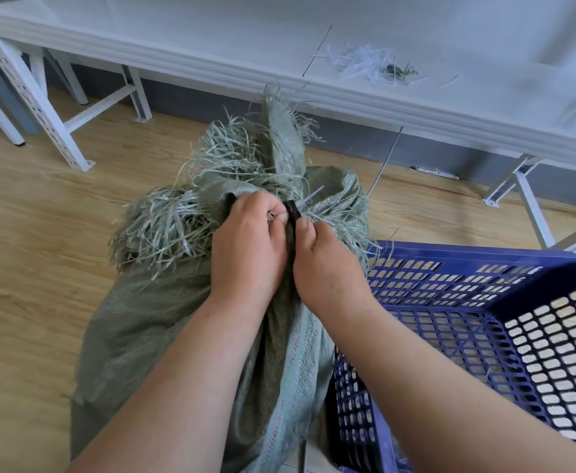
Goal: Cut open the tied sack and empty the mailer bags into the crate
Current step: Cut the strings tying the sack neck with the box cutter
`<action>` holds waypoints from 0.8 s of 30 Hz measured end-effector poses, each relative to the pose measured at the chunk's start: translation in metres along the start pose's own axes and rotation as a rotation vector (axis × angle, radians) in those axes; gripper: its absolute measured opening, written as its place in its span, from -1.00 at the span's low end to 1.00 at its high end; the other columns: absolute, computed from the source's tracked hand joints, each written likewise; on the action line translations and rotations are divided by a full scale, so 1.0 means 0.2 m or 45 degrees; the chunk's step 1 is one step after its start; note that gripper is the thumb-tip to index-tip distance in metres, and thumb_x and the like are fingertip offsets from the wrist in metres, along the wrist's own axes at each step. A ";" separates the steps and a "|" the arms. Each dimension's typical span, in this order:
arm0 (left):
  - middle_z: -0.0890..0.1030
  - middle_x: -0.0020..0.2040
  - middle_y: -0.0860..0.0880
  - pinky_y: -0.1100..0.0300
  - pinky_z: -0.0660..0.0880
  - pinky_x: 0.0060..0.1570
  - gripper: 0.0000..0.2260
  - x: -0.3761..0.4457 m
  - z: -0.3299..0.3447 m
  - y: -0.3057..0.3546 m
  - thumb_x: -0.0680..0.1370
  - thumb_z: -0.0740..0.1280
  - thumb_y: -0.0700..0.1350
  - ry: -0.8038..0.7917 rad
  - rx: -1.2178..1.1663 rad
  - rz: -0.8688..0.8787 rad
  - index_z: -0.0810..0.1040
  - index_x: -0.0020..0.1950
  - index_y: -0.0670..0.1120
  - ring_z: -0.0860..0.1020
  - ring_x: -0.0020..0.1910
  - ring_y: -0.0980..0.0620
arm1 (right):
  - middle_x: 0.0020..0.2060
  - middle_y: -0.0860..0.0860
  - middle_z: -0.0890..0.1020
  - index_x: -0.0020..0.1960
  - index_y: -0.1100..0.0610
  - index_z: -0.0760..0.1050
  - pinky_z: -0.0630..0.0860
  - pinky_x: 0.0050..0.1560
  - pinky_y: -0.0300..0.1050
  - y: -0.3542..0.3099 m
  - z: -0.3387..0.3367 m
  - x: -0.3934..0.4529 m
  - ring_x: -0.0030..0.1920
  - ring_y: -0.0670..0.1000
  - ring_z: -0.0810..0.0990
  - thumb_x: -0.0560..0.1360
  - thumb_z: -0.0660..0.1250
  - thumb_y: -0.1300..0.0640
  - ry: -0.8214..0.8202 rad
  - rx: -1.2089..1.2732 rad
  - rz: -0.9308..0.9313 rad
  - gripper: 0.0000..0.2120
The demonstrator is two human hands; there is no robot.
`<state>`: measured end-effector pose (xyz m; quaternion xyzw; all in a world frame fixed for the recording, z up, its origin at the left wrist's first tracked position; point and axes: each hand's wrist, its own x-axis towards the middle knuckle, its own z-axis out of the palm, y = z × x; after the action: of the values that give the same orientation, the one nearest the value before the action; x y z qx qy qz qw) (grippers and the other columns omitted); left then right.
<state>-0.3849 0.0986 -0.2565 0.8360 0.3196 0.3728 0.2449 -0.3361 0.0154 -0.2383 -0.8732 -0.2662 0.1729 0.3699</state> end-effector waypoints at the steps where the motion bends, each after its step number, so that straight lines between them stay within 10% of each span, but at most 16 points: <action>1: 0.58 -0.05 0.00 0.07 0.40 -0.16 -0.97 0.00 0.00 0.00 0.51 0.32 -0.17 0.002 0.000 -0.002 0.54 -0.06 -0.08 0.53 -0.11 -0.05 | 0.01 0.18 0.59 -0.05 0.02 0.30 0.28 -0.08 0.00 0.00 0.01 0.00 0.09 0.25 0.53 0.63 -0.09 -0.14 -0.003 -0.019 -0.013 -0.70; 24: 0.57 -0.03 -0.02 0.19 0.31 -0.16 -0.94 -0.01 -0.02 0.03 0.55 0.30 -0.14 -0.033 -0.007 -0.078 0.53 -0.03 -0.10 0.53 -0.09 -0.07 | 0.03 0.21 0.60 -0.02 0.06 0.34 0.25 -0.09 -0.03 0.01 0.04 0.03 0.10 0.24 0.53 0.63 -0.08 -0.14 0.022 -0.016 0.016 -0.67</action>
<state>-0.3870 0.0951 -0.2510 0.8299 0.3408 0.3552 0.2626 -0.3350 0.0222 -0.2462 -0.8785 -0.2588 0.1660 0.3656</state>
